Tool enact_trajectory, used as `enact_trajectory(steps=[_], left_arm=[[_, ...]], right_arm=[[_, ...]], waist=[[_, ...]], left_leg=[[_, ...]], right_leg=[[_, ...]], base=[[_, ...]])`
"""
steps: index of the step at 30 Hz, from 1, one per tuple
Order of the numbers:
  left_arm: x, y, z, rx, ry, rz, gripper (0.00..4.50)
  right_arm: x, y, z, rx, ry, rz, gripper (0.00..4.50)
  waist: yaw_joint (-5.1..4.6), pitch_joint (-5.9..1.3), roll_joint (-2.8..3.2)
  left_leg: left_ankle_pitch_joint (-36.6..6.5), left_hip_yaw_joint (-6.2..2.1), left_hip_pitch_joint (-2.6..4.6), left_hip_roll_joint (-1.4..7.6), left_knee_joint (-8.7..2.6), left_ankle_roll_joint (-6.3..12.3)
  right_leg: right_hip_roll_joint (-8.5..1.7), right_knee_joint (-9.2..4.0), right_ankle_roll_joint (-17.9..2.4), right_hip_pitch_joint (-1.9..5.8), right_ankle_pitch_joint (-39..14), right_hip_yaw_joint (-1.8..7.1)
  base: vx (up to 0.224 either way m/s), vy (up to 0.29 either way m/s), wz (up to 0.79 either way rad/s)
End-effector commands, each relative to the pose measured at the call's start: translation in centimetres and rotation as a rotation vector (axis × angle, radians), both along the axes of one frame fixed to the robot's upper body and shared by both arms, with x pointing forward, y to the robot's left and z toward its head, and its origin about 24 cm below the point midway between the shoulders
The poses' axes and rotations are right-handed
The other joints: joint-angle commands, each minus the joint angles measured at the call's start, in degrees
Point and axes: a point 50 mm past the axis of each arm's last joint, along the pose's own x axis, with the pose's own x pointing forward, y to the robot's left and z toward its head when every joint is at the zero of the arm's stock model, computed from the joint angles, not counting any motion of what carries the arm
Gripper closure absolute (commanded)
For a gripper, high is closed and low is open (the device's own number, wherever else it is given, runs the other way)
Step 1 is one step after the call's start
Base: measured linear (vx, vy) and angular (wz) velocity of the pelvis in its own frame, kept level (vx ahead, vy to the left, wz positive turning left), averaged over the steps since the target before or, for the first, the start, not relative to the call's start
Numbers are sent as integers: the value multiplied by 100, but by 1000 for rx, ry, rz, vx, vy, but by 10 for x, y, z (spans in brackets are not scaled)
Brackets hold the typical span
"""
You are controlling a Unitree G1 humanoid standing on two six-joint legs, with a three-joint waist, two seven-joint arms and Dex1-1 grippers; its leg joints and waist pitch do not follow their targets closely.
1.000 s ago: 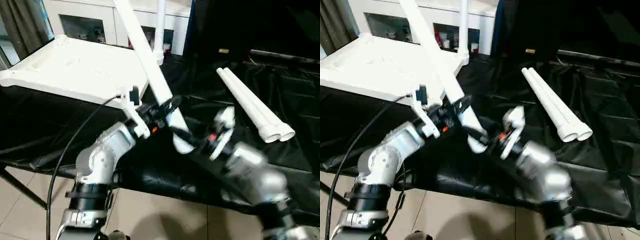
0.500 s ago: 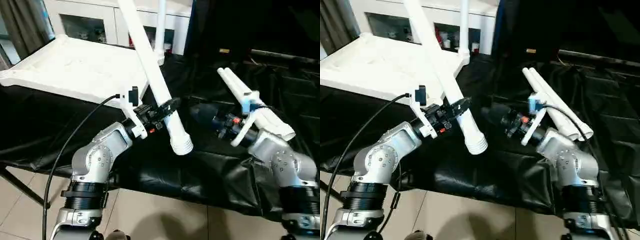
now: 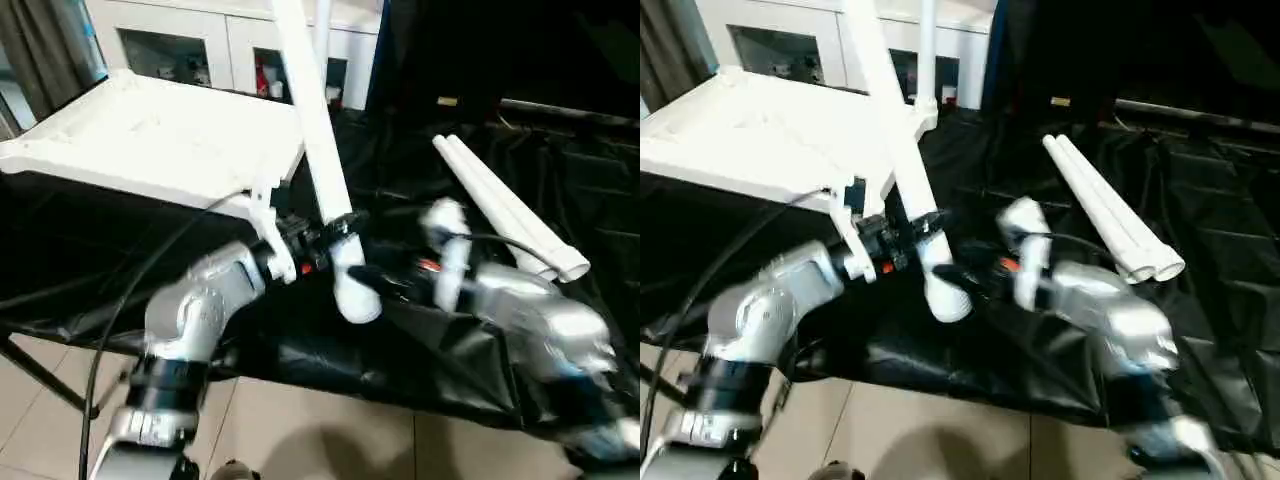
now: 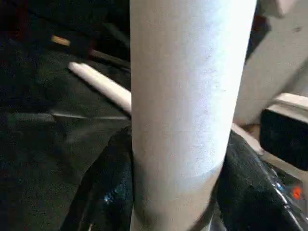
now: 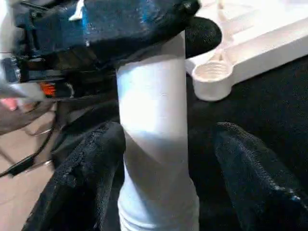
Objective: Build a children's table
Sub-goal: Pick table leg
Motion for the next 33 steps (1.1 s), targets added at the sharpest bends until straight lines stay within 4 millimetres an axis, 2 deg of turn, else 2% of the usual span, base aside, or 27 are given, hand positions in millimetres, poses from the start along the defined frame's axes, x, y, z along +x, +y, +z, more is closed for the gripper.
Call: enact_trajectory(steps=[1,5,6,7,17,18,19,21,23,25,27,30,33], left_arm=[[0,-14,11,-18,-30,-30,255],[0,-18,16,-18,-44,-34,255],[0,-18,16,-18,-44,-35,255],[0,-18,16,-18,-44,-33,255],[0,-15,14,7,-47,-22,255],[0,-15,13,14,-49,-28,199],[-1,-15,13,10,-40,-41,185],[-3,-16,13,0,-32,-68,185],[-8,-17,15,-24,-43,-125,151],[-11,-18,17,-54,-58,-160,142],[-12,-18,19,-96,-58,-183,123],[-16,-15,28,-246,-46,-268,95],[-20,-12,35,-303,-57,-342,94]], right_arm=[[7,0,-3,-62,-11,-71,127],[9,12,-5,-80,-30,-68,127],[9,14,-6,-85,-34,-69,154],[11,17,-7,-87,-34,-70,161],[12,19,-5,-83,-55,-59,241],[11,19,-4,-62,-60,-39,247],[9,19,-3,-41,-60,-22,253],[7,19,-2,-22,-57,-3,253],[1,18,0,13,-54,58,255],[-4,17,1,37,-49,106,256],[-8,15,3,61,-46,147,256],[-14,12,6,110,-19,212,256],[-18,8,6,129,-2,261,256]], waist=[[13,-400,-3],[35,-407,-1],[47,-408,0],[45,-407,-5],[17,-396,-15],[20,-395,-7],[21,-396,-10],[27,-405,-13],[34,-407,-11],[32,-401,-18],[35,-397,-25],[41,-394,-27],[45,-382,-26]], left_leg=[[-881,75,138,7,-403,-139],[-775,81,142,10,-396,-124],[-747,81,138,8,-396,-130],[-758,83,134,3,-397,-118],[-928,83,142,8,-405,-106],[-911,82,140,7,-403,-90],[-902,83,139,8,-403,-86],[-858,83,139,8,-395,-67],[-826,87,145,6,-390,-22],[-762,87,128,10,-386,39],[-828,92,134,8,-388,76],[-913,96,143,3,-386,65],[-1030,92,147,10,-396,59]], right_leg=[[-225,-387,-1150,262,-352,32],[-218,-364,-1213,261,-108,29],[-217,-354,-1202,276,7,27],[-217,-355,-1195,284,40,28],[-218,-380,-1140,276,-229,35],[-218,-378,-1139,273,-211,36],[-220,-378,-1138,276,-206,37],[-220,-362,-1167,286,-112,35],[-216,-354,-1212,286,-35,34],[-213,-344,-1264,294,105,30],[-214,-357,-1284,294,9,34],[-210,-355,-1342,288,-113,30],[-216,-381,-1341,273,-370,31]], base=[[0,0,0],[0,0,0],[0,0,0],[0,0,0],[0,0,0],[0,0,0],[0,0,0],[0,0,0],[0,0,0],[0,0,0],[0,0,0],[0,0,0],[0,0,0]])
